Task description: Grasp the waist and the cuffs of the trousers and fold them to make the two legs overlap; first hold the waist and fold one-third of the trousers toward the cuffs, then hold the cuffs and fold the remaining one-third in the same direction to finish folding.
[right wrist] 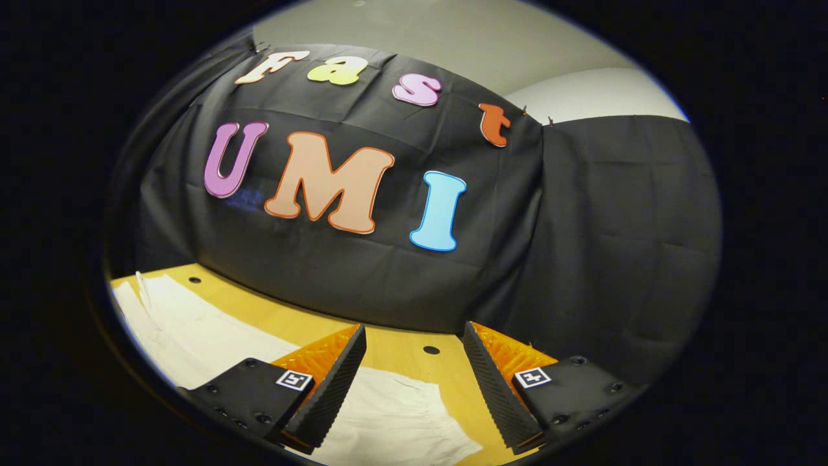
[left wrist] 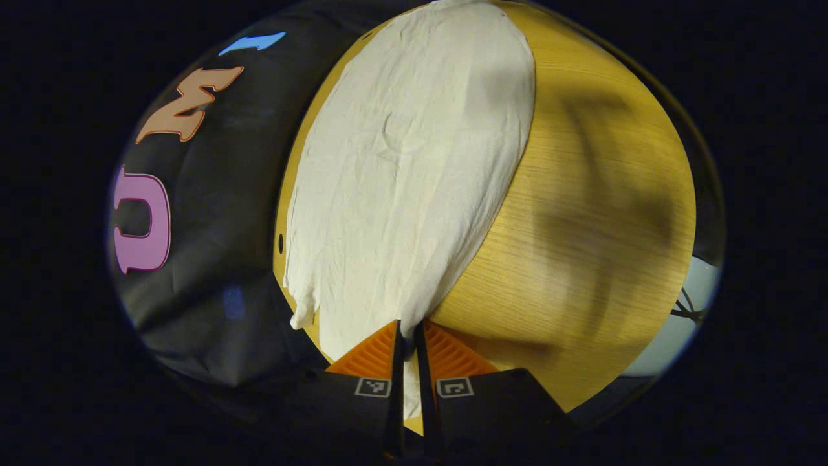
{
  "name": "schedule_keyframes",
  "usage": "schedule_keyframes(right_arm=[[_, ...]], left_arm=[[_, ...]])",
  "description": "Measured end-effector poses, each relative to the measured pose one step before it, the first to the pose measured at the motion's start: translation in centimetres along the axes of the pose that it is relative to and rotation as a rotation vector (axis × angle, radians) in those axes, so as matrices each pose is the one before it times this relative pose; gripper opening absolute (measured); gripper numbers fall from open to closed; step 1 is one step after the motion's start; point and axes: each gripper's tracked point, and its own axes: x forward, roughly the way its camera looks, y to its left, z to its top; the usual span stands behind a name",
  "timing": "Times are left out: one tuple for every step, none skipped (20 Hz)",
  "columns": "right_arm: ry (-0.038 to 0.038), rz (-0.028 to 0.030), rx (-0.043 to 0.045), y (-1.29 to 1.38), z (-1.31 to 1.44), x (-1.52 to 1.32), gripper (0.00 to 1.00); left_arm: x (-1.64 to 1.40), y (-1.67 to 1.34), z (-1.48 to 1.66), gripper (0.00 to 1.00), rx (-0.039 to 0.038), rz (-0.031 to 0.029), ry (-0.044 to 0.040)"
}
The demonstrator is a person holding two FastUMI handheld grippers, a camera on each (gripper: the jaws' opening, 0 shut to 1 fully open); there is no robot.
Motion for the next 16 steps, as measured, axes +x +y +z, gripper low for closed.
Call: schedule_keyframes(right_arm=[[0.01032,0.01262,-0.03561,-0.129,-0.483,-0.151,0.97],[0.00908,0.01347,-0.03794,-0.116,-0.636,-0.173,0.98],[0.00346,0.0188,-0.03629,0.0,-0.594,-0.262,0.98],[0.00638,0.01658,-0.04228,0.04,-1.021,-0.305,0.98],[0.01759,0.01638,-0.04991,0.05,-1.167,-0.151,0.98],[0.02023,0.01923,-0.05142,0.077,-1.194,-0.057,0.98],[0.02107,0.02208,-0.05349,0.226,-1.257,-0.406,0.98],[0.0206,0.02454,-0.0536,0.436,-1.256,-0.463,0.98],[0.01689,0.02763,-0.05163,0.504,-1.154,-0.519,0.98],[0.01768,0.03018,-0.04985,0.745,-1.159,-0.357,0.98],[0.01752,0.03018,-0.04663,0.691,-0.792,-0.183,0.98],[0.01428,0.02974,-0.04316,0.465,-0.673,0.102,0.98],[0.011,0.02761,-0.03981,0.627,-0.656,-0.128,0.98],[0.00957,0.02818,-0.03237,0.973,-1.012,-0.202,0.97],[0.00775,0.02778,-0.03231,0.886,-0.714,-0.089,0.97],[0.01262,0.02789,-0.03297,0.883,-0.808,-0.21,0.99]], left_arm=[[0.115,0.007,0.038,0.06,-0.00201,0.00599,0.00509],[0.048,0.125,-0.145,0.02,0.00551,0.00421,0.01041],[0.123,-0.023,0.162,0.02,0.01179,0.00397,0.00059],[-0.017,0.004,-0.082,0.0,0.00599,0.00384,-0.00041],[-0.09,-0.057,-0.005,0.0,-0.00059,0.00391,-0.00039],[-0.005,0.053,0.073,0.0,-0.00739,0.00414,-0.0068],[0.152,0.007,-0.032,0.0,-0.0073,0.00338,-0.00059],[0.038,0.011,-0.027,0.0,-0.00404,0.00289,-0.00299],[0.006,0.001,0.01,0.0,-0.00056,0.00285,0.00217],[-0.082,-0.021,0.021,0.0,0.00115,0.00382,0.00038],[0.056,-0.047,0.005,0.0,0.00303,0.00464,0.00115],[-0.024,0.025,0.026,0.0,0.00394,0.00518,-0.00016],[0.02,-0.022,0.023,0.0,0.00295,0.00482,-0.00088],[-0.031,0.025,-0.066,0.0,0.00382,0.00588,0.00311],[0.065,-0.029,0.034,0.0,0.00335,0.00377,-0.00012],[0.052,0.04,-0.084,0.0,-0.00071,0.00427,0.00435]])
